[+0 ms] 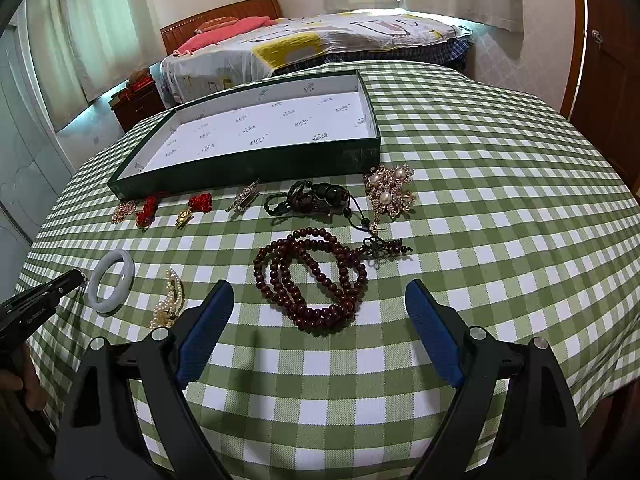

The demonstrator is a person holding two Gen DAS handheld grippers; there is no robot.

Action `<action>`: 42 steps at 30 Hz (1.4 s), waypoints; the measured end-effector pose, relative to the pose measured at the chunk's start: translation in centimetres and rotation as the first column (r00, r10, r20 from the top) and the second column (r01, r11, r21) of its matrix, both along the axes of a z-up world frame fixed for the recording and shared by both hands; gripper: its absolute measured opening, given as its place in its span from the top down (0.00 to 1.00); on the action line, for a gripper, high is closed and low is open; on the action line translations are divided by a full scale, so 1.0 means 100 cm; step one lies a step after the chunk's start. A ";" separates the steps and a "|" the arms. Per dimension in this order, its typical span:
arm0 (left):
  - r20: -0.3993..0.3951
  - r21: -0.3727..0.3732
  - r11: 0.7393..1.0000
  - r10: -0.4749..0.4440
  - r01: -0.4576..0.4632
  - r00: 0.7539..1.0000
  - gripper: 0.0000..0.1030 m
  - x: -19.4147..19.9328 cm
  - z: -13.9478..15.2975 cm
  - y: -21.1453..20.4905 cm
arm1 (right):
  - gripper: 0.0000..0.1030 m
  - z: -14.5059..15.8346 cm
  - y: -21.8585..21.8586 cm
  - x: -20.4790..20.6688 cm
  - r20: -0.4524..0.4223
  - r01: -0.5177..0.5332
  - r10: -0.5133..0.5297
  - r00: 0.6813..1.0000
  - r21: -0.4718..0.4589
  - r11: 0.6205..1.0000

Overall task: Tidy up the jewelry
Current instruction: 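Lower the left gripper onto the silver ring and close on it, then close the right gripper on the dark red bead bracelet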

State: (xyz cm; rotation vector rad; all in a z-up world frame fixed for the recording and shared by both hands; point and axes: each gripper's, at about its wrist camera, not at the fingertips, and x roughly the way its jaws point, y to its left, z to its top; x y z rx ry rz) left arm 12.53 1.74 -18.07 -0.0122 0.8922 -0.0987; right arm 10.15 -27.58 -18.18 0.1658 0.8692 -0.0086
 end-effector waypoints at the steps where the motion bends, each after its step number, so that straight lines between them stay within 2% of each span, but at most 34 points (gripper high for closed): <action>1: 0.000 0.004 1.000 -0.001 0.001 1.000 0.93 0.000 0.000 -0.001 | 0.17 0.000 0.000 0.000 0.000 0.000 0.000 1.000 0.000 1.000; 3: 0.003 -0.008 1.000 -0.005 0.005 1.000 0.97 -0.001 0.000 0.001 | 0.17 0.000 0.000 0.000 -0.001 0.000 0.000 1.000 0.001 1.000; 20: 0.032 0.002 1.000 0.017 -0.017 0.999 0.97 -0.002 0.009 0.003 | 0.17 -0.004 -0.002 0.005 -0.008 0.004 -0.004 1.000 -0.009 1.000; 26: 0.038 0.004 1.000 0.021 -0.021 0.999 0.97 0.001 0.011 0.004 | 0.17 -0.010 0.006 0.017 -0.012 -0.022 0.021 1.000 -0.045 0.999; 29: 0.035 0.004 1.000 0.021 -0.022 0.999 0.97 0.003 0.011 0.004 | 0.29 -0.016 0.011 0.022 -0.032 -0.054 0.053 0.998 -0.052 0.997; 32: 0.033 0.004 1.000 0.024 -0.024 0.999 0.97 0.005 0.010 0.005 | 0.33 -0.018 0.017 0.024 -0.031 -0.065 0.062 0.998 -0.093 0.994; 37: 0.031 0.003 1.000 0.024 -0.024 0.999 0.97 0.007 0.009 0.005 | 0.51 -0.019 0.020 0.023 -0.017 -0.078 0.076 0.997 -0.137 0.988; 42: 0.030 0.005 1.000 0.022 -0.022 0.999 0.97 0.007 0.008 0.005 | 0.81 -0.018 0.020 0.020 -0.005 -0.102 0.102 0.995 -0.144 0.984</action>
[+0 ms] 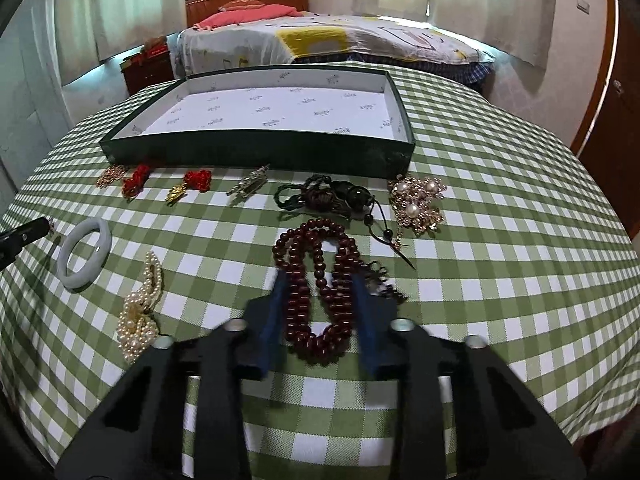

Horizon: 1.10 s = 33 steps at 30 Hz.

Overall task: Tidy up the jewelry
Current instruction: 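Close the right gripper on the dark red bead bracelet, then carry the ring into the tray and open the left gripper while the right places the beads beside it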

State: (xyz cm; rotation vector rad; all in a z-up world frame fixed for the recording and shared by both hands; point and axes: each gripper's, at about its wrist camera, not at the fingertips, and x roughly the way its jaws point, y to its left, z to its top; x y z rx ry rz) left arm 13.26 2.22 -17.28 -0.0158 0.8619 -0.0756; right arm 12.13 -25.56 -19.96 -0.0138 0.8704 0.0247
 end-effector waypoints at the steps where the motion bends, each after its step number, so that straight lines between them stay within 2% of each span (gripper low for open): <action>1: 0.000 0.000 1.000 0.000 0.000 1.000 0.97 0.000 0.000 0.000 | 0.82 0.000 0.000 0.000 0.001 -0.003 0.003 1.000 0.003 1.000; 5: 0.005 0.000 1.000 0.001 -0.001 1.000 0.97 0.000 0.000 0.000 | 0.84 0.001 -0.002 -0.002 0.005 -0.004 0.003 1.000 0.030 1.000; 7: 0.009 0.000 1.000 0.001 -0.001 1.000 0.97 -0.001 0.001 -0.001 | 0.89 0.005 -0.003 -0.004 0.016 -0.002 0.001 1.000 0.041 0.999; 15: 0.044 0.000 1.000 -0.003 0.003 0.999 0.97 -0.006 0.013 -0.004 | 0.89 0.020 -0.002 -0.011 0.049 -0.004 0.000 0.999 0.069 0.998; 22: 0.081 -0.023 1.000 -0.019 0.021 0.996 0.97 -0.001 0.033 -0.010 | 0.89 0.049 -0.005 -0.011 0.114 -0.006 -0.005 0.993 0.101 0.995; 27: 0.122 -0.031 0.998 -0.047 0.051 0.991 0.97 0.012 0.050 -0.023 | 0.89 0.072 -0.008 0.005 0.174 -0.011 -0.006 0.985 0.092 0.996; 33: 0.185 -0.037 0.995 -0.089 0.098 0.979 0.97 0.040 0.071 -0.044 | 0.89 0.095 -0.013 0.043 0.244 -0.011 -0.012 0.970 0.093 0.996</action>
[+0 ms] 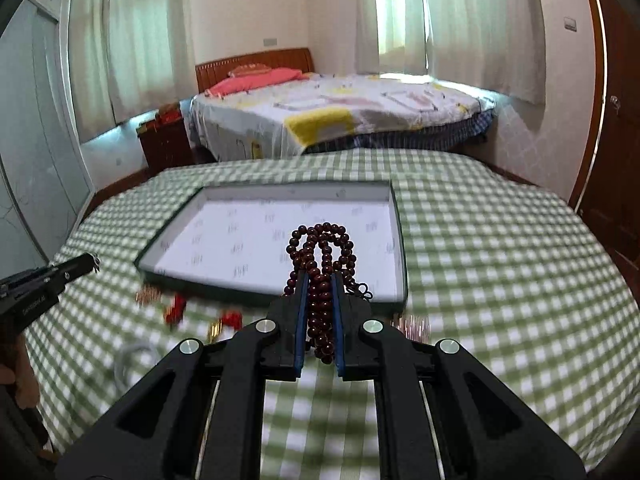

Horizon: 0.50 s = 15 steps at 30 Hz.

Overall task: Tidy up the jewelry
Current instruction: 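Carry the ring into the tray and open the left gripper while the right places the beads beside it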

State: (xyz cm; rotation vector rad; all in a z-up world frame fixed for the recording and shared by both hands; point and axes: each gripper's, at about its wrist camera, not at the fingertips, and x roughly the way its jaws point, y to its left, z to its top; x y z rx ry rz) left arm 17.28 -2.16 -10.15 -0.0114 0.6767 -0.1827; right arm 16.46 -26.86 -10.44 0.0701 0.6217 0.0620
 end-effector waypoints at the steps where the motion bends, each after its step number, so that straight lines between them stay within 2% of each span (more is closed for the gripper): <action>1: 0.008 -0.003 1.000 -0.008 0.008 1.000 0.97 0.009 0.003 -0.005 | 0.89 0.002 0.000 0.006 0.007 0.001 -0.001 1.000 -0.001 1.000; 8: 0.011 -0.034 0.999 -0.038 0.038 0.999 0.97 0.075 0.011 -0.032 | 0.89 0.005 -0.009 0.072 0.024 0.006 -0.006 1.000 0.006 1.000; 15: -0.051 -0.005 0.998 -0.063 0.063 0.997 0.97 0.146 -0.012 -0.064 | 0.89 -0.022 -0.021 0.140 -0.064 0.011 -0.011 0.998 0.007 1.000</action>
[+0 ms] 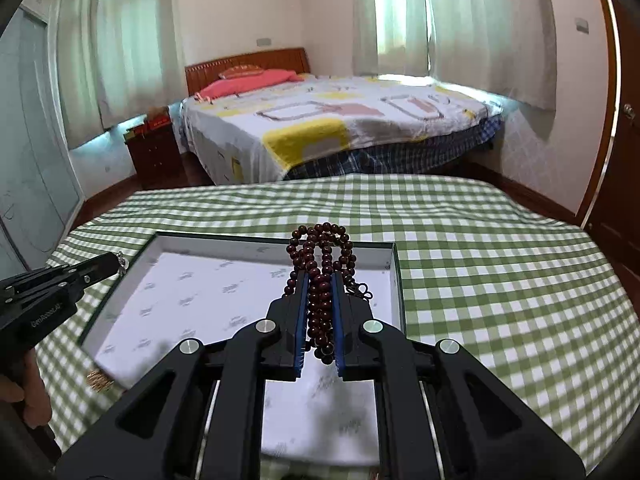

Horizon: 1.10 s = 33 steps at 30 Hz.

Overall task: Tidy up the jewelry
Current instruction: 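Carry the ring into the tray and open the left gripper while the right places the beads beside it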

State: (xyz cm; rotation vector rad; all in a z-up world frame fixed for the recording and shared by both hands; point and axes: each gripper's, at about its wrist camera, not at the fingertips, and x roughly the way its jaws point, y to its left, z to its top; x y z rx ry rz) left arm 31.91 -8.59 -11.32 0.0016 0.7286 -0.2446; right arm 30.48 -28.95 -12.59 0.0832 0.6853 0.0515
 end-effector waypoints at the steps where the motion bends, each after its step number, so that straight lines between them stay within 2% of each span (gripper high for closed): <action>1: -0.013 0.010 1.000 -0.001 0.001 1.000 0.97 0.010 -0.005 -0.005 | 0.89 -0.006 -0.002 0.009 -0.021 0.000 0.000 1.000 0.006 1.000; 8: -0.138 0.042 0.999 -0.001 0.007 0.990 0.97 0.059 -0.039 -0.023 | 0.89 -0.034 -0.007 0.056 -0.154 -0.012 0.013 0.988 0.009 1.000; 14: -0.248 0.055 0.998 0.002 0.013 0.969 0.96 0.086 -0.064 -0.030 | 0.89 -0.053 -0.005 0.081 -0.260 -0.019 0.018 0.966 -0.002 1.000; 19: -0.235 0.096 0.995 -0.006 0.029 0.972 0.95 0.088 -0.062 -0.037 | 0.87 -0.063 -0.004 0.087 -0.306 -0.019 0.019 0.952 0.000 1.000; 20: -0.234 0.097 0.995 -0.008 0.031 0.972 0.94 0.088 -0.063 -0.037 | 0.86 -0.063 -0.004 0.087 -0.303 -0.020 0.019 0.953 0.002 1.000; 21: -0.231 0.097 0.995 -0.009 0.032 0.973 0.93 0.087 -0.064 -0.037 | 0.79 -0.062 -0.005 0.087 -0.302 -0.019 0.019 0.953 0.000 1.000; 23: -0.233 0.099 0.995 -0.006 0.030 0.972 0.81 0.087 -0.066 -0.037 | 0.69 -0.061 -0.005 0.087 -0.296 -0.017 0.014 0.955 -0.007 1.000; 25: -0.250 0.097 0.995 0.002 0.023 0.968 0.57 0.090 -0.069 -0.037 | 0.66 -0.061 -0.005 0.087 -0.292 -0.015 0.012 0.956 -0.008 1.000; 29: -0.232 0.080 0.997 0.004 0.015 0.973 0.50 0.089 -0.066 -0.036 | 0.61 -0.059 -0.009 0.087 -0.271 -0.005 0.004 0.963 -0.005 1.000; 33: -0.172 0.070 0.998 0.006 0.006 0.985 0.42 0.082 -0.056 -0.035 | 0.55 -0.053 -0.009 0.082 -0.230 0.000 -0.002 0.973 -0.010 1.000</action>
